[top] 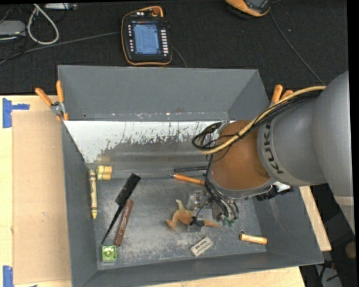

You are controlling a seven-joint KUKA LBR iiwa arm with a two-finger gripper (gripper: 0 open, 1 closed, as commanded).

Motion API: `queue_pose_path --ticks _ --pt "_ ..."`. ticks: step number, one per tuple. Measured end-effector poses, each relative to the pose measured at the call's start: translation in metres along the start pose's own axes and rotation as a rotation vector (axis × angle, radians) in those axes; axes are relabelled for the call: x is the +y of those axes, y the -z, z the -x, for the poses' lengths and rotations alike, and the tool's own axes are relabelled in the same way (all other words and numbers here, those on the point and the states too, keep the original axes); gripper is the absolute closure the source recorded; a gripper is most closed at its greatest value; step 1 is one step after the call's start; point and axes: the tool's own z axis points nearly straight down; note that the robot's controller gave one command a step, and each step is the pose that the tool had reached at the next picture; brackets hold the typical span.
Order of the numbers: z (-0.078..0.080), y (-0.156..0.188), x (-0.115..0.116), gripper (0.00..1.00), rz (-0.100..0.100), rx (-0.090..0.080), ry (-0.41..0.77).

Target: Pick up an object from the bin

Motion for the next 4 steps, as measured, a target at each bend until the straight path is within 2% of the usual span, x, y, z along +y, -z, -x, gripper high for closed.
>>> queue_pose_path --ticks 2,3,4 --pt "-0.001 0.016 0.000 1.00 0.000 0.004 0.000" --pt "-0.002 0.038 0.000 1.00 0.001 0.007 0.000" --pt "-0.004 0.079 0.000 1.00 0.000 0.012 0.001"
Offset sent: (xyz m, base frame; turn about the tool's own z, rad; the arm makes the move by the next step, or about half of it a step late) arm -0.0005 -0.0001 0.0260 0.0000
